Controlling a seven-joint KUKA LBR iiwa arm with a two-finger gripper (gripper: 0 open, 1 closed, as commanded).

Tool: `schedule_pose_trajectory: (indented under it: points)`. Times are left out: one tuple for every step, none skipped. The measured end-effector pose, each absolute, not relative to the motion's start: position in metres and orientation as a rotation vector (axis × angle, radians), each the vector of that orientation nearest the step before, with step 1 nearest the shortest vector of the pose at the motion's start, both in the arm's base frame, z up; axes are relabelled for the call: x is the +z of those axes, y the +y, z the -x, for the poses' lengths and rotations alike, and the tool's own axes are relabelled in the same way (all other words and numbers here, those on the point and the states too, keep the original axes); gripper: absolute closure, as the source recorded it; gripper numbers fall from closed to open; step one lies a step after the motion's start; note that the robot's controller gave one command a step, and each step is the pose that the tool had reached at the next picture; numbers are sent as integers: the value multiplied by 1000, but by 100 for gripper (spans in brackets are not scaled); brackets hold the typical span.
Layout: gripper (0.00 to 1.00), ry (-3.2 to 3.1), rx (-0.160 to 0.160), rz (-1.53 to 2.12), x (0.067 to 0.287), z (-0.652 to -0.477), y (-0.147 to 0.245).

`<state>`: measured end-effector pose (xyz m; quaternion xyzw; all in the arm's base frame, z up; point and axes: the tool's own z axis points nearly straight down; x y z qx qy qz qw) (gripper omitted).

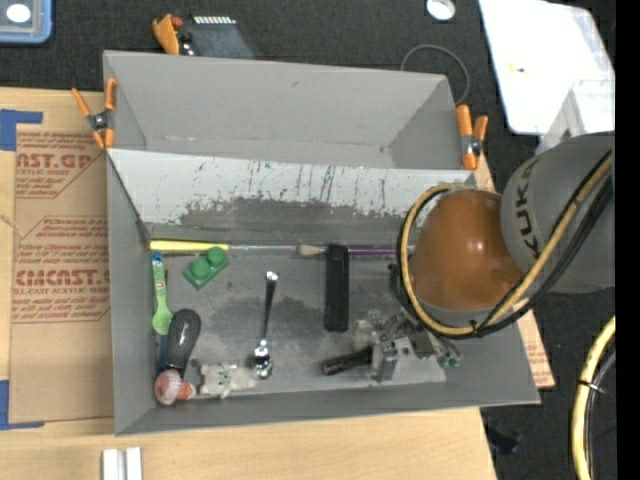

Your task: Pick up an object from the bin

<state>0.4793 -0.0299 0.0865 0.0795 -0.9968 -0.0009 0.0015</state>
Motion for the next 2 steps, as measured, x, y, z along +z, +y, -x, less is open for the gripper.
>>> schedule_pose_trajectory:
  points:
    - [100, -3128, -3, -250, 126, -479, -29]
    - [100, -3129, -2, -250, 151, -479, -29]
